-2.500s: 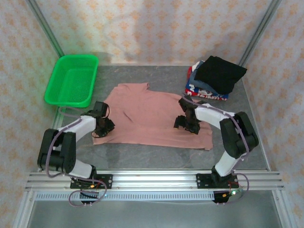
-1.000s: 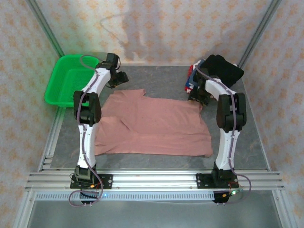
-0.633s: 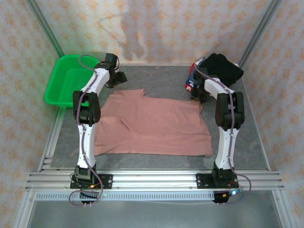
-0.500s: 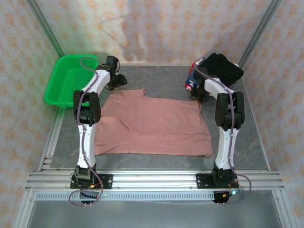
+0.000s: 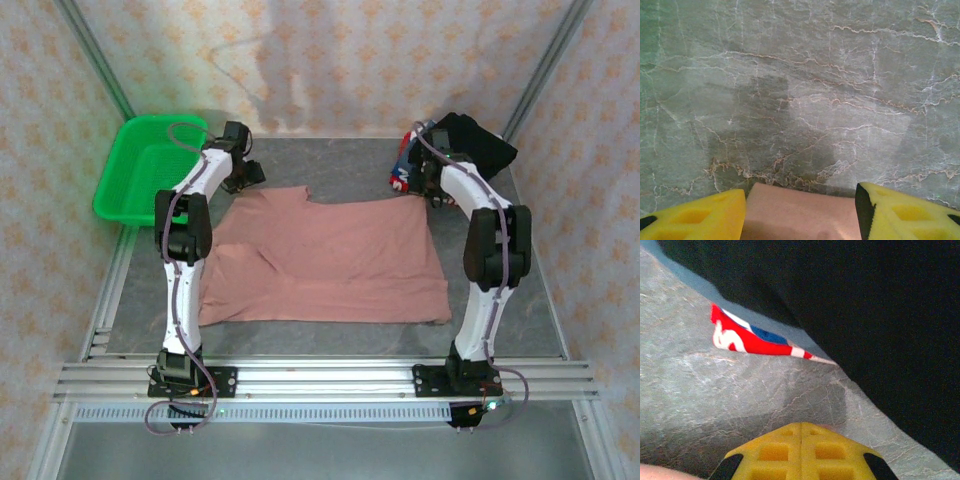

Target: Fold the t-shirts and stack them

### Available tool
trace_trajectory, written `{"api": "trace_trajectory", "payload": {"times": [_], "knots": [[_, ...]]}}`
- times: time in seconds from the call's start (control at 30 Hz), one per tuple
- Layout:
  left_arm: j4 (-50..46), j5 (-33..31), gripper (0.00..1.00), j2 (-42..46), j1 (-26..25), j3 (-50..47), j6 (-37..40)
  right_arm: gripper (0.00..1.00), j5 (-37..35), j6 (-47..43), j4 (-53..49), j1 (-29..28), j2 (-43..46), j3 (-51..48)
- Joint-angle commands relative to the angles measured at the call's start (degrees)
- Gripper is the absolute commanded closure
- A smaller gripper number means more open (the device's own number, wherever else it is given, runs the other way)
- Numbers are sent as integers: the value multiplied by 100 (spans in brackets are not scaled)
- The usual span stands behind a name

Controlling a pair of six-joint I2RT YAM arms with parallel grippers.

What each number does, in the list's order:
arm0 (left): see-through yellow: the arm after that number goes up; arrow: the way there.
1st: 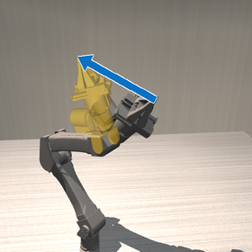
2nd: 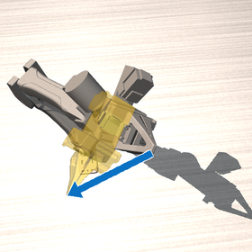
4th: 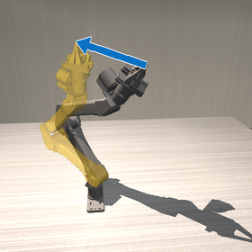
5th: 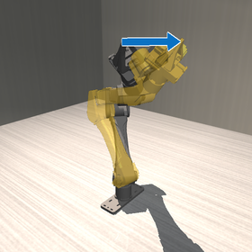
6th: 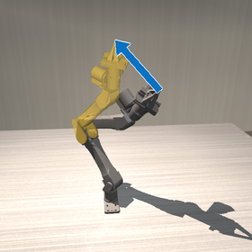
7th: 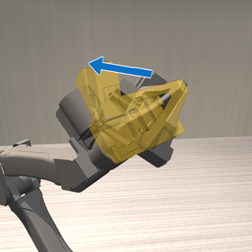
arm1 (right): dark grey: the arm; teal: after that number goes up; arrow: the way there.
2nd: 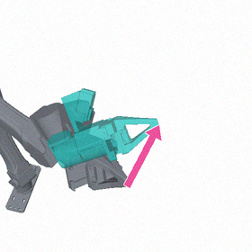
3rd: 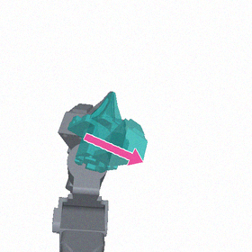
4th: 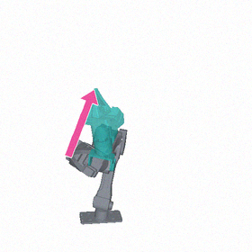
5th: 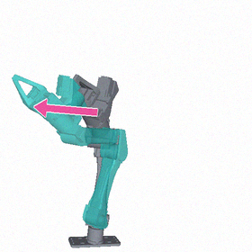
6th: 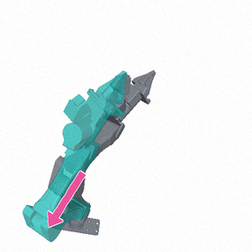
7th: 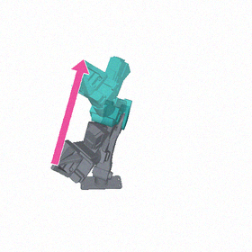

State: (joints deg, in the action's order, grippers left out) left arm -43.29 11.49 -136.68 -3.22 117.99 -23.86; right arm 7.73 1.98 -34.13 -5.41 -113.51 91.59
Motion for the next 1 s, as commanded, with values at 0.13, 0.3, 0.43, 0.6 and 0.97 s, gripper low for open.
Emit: {"api": "trace_trajectory", "payload": {"times": [0.13, 0.3, 0.43, 0.6, 0.97], "knots": [[-88, -217, 40, 123, 65, -257, 186, 95, 572, -198, -26, -294, -123, -166], [-127, -322, 40, 163, 102, -504, 52, 72, 39, -220, -465, -783, -325, -199], [-271, -542, 40, 300, 111, -742, -269, 45, -195, 176, -163, -779, 115, -591], [-31, -422, 40, 998, -196, -1503, -504, 40, -601, 724, -305, -604, 659, -961], [363, -740, 45, 1988, -550, -3780, -1280, 39, 11, 1936, 333, -483, 1332, -2802]]}}
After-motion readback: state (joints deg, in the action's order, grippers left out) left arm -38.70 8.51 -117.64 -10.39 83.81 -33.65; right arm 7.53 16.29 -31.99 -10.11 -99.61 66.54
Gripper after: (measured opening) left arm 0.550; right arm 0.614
